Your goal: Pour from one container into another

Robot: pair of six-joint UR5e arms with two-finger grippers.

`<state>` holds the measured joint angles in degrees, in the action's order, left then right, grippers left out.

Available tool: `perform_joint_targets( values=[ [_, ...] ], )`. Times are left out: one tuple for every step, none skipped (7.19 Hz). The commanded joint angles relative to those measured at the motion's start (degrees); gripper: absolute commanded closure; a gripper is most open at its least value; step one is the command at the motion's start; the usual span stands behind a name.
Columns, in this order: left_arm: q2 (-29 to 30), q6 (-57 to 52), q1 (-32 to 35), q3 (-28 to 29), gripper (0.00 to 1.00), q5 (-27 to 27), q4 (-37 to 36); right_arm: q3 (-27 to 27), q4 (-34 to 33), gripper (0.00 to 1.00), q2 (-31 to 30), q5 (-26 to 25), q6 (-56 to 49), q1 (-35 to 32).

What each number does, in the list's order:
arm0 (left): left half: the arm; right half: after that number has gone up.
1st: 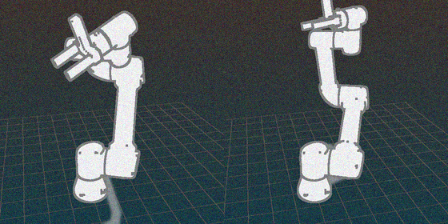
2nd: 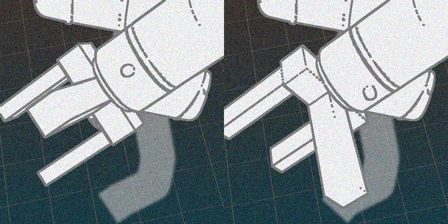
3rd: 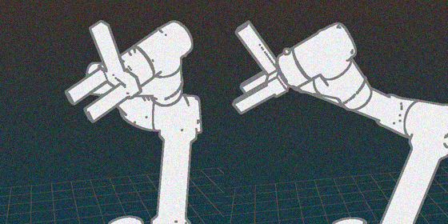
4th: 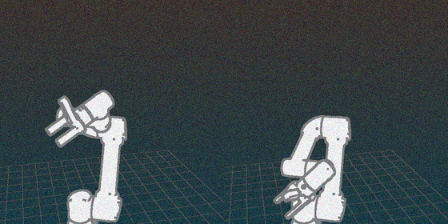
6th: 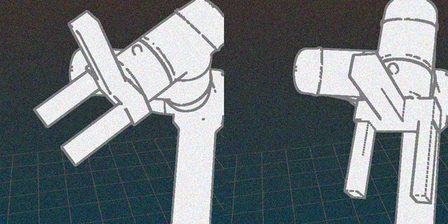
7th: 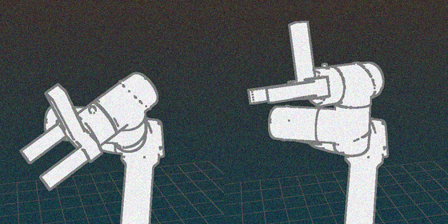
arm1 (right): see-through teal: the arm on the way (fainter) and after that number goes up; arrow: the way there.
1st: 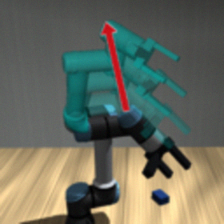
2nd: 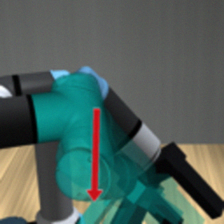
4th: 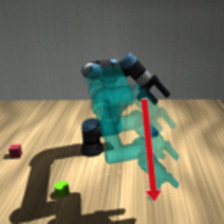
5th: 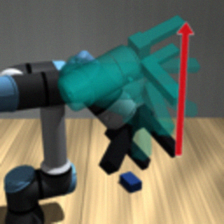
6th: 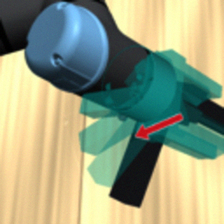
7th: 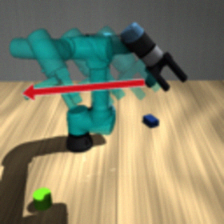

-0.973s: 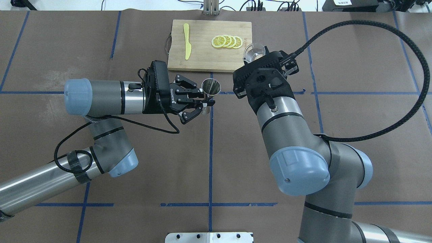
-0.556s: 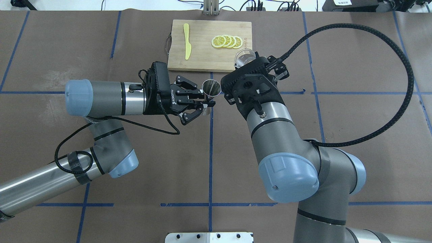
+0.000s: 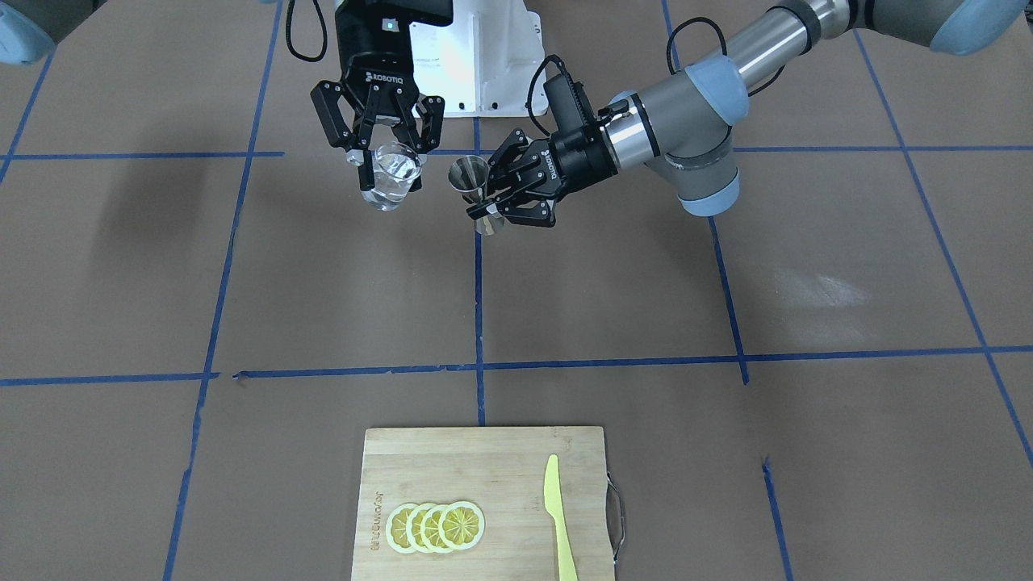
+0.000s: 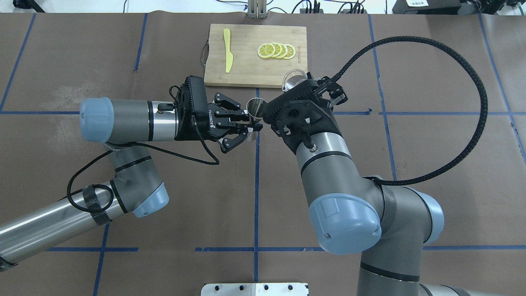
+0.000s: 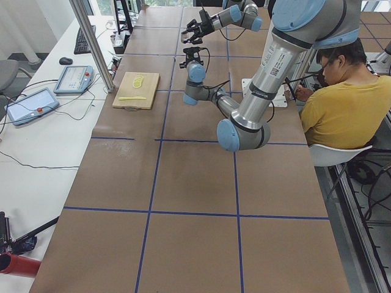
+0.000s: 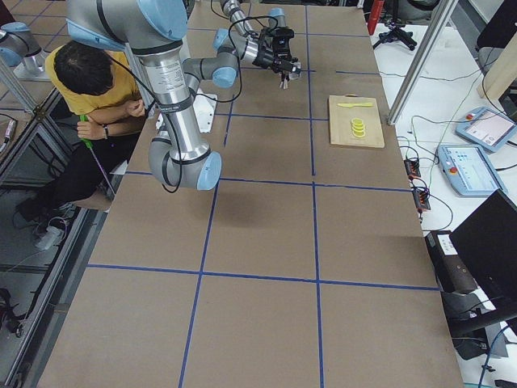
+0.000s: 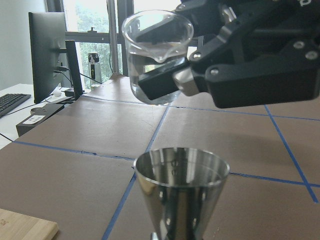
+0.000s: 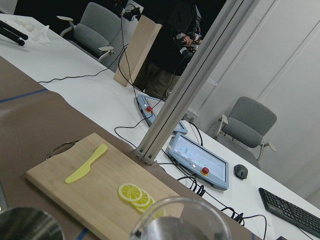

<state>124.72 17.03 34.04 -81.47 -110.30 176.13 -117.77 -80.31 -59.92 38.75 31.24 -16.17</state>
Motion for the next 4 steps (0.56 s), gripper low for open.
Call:
perform_joint_targets(
  values=[
    [0.00, 0.02, -0.02, 0.00, 1.00, 0.00, 0.00, -0.09, -0.02, 1.00, 0.06, 0.01, -1.70, 0.17],
    [0.00, 0.02, -0.02, 0.00, 1.00, 0.00, 0.00, 0.08, -0.11, 1.00, 1.28, 0.01, -2.75, 0.43],
    [0.00, -0.06, -0.02, 0.00, 1.00, 0.00, 0.00, 0.17, -0.11, 1.00, 1.99, -0.08, -3.55, 0.78],
    [0.00, 0.02, -0.02, 0.00, 1.00, 0.00, 0.00, 0.17, -0.11, 1.00, 2.00, -0.08, -4.51, 0.96]
  ],
)
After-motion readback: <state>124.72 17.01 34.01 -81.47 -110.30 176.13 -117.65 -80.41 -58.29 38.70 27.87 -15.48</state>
